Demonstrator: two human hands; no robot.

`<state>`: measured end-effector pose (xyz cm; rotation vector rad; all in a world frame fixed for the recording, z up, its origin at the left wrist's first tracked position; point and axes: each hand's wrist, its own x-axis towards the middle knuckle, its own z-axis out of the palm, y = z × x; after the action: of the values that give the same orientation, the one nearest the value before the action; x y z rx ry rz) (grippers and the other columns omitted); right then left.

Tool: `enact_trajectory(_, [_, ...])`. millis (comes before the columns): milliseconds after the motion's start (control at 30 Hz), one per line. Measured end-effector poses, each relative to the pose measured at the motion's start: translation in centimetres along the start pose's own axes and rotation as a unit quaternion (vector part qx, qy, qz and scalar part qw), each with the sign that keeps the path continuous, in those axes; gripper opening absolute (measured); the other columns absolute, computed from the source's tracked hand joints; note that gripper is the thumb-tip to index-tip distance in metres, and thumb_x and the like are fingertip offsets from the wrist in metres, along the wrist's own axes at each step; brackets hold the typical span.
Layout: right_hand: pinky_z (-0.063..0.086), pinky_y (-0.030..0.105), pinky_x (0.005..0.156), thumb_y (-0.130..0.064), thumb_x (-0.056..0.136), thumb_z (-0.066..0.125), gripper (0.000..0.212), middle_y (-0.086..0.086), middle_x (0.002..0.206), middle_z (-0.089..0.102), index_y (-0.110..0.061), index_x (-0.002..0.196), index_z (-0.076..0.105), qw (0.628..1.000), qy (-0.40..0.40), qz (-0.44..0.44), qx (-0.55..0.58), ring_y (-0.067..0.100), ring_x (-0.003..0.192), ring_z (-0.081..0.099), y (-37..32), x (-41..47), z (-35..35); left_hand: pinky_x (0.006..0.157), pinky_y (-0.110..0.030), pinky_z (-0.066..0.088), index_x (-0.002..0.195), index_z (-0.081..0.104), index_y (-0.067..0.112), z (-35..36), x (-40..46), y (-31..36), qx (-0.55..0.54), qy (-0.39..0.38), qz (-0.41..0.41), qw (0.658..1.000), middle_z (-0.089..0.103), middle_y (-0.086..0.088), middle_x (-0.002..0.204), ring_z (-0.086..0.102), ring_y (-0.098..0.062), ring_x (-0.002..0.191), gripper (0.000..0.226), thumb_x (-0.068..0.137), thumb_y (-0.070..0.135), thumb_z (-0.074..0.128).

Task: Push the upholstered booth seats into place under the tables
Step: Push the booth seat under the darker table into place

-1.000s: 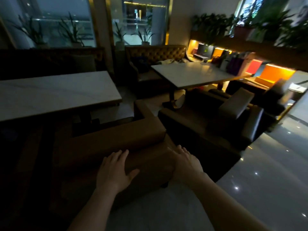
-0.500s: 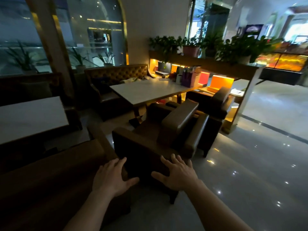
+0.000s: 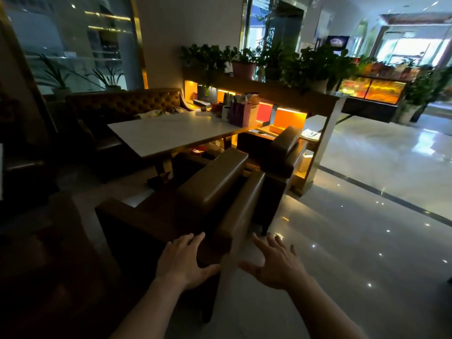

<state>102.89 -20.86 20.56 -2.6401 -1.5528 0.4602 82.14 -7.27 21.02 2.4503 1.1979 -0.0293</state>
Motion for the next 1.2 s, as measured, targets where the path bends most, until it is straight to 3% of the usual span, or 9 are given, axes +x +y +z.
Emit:
enact_trajectory(167, [0.003, 0.059, 0.121, -0.1, 0.062, 0.022, 0.109, 0.005, 0.167, -0.004, -0.046, 0.153, -0.004, 1.0, -0.025, 0.004, -0.016, 0.028, 0.153, -0.005, 5.6, 10.1, -1.7, 0.12, -0.047, 0.017, 0.155, 0.009, 0.038, 3.0, 11.5, 2.4, -0.042, -0.023, -0.015, 0.999, 0.012, 0.004, 0.164, 0.013, -0.022, 0.148, 0.108, 0.069, 0.089, 0.049])
enact_trajectory(433, [0.012, 0.054, 0.122, -0.095, 0.058, 0.017, 0.114, 0.009, 0.166, 0.0, -0.037, 0.156, 0.002, 0.995, -0.066, -0.01, -0.07, 0.03, 0.153, 0.0, 12.4, 25.3, -6.6, 0.12, -0.047, 0.015, 0.156, 0.007, 0.036, 5.7, 26.8, 6.0, -0.063, -0.062, -0.044, 0.995, 0.014, 0.002, 0.163, 0.015, -0.022, 0.148, 0.105, 0.073, 0.082, 0.053])
enact_trajectory(533, [0.015, 0.054, 0.121, -0.083, 0.079, 0.039, 0.098, 0.011, 0.166, 0.002, -0.036, 0.156, 0.003, 0.994, -0.075, -0.025, -0.082, 0.031, 0.152, 0.004, 13.8, 30.9, -7.0, 0.12, -0.048, 0.015, 0.156, 0.006, 0.036, 6.5, 30.8, 6.6, -0.075, -0.061, -0.06, 0.994, 0.013, 0.002, 0.163, 0.014, -0.022, 0.148, 0.105, 0.073, 0.081, 0.054])
enact_trajectory(700, [0.022, 0.051, 0.12, -0.073, 0.083, 0.054, 0.096, 0.014, 0.166, 0.006, -0.036, 0.156, 0.005, 0.987, -0.1, -0.086, -0.094, 0.034, 0.151, 0.011, 15.0, 40.5, -5.2, 0.12, -0.047, 0.013, 0.155, 0.003, 0.038, 9.8, 36.2, 6.9, -0.092, -0.047, -0.117, 0.988, 0.012, 0.002, 0.164, 0.013, -0.022, 0.148, 0.107, 0.072, 0.079, 0.057])
enact_trajectory(900, [0.011, 0.053, 0.123, -0.066, 0.083, 0.061, 0.1, 0.009, 0.166, -0.002, -0.037, 0.156, -0.001, 0.962, -0.143, -0.198, -0.119, 0.031, 0.153, -0.002, 16.4, 52.2, -1.4, 0.121, -0.043, 0.009, 0.152, -0.011, 0.043, 14.6, 41.8, 7.9, -0.096, -0.035, -0.217, 0.971, 0.001, 0.004, 0.165, 0.005, -0.023, 0.149, 0.114, 0.074, 0.07, 0.067])
enact_trajectory(1033, [0.004, 0.054, 0.123, -0.059, 0.081, 0.068, 0.112, 0.007, 0.164, -0.02, -0.042, 0.151, -0.018, 0.93, -0.181, -0.27, -0.17, 0.031, 0.15, -0.018, 15.7, 57.4, 1.1, 0.122, -0.044, 0.004, 0.148, -0.018, 0.049, 17.1, 44.0, 8.3, -0.112, -0.041, -0.267, 0.956, -0.009, 0.01, 0.164, -0.004, -0.021, 0.15, 0.12, 0.074, 0.059, 0.075])
enact_trajectory(1200, [-0.001, 0.056, 0.122, -0.058, 0.076, 0.073, 0.126, 0.007, 0.16, -0.03, -0.045, 0.144, -0.031, 0.888, -0.237, -0.332, -0.215, 0.031, 0.146, -0.028, 14.6, 61.1, 3.8, 0.121, -0.041, 0.004, 0.147, -0.019, 0.051, 19.4, 45.3, 7.2, -0.121, -0.033, -0.307, 0.943, -0.002, 0.014, 0.163, 0.004, -0.019, 0.148, 0.122, 0.073, 0.053, 0.077])
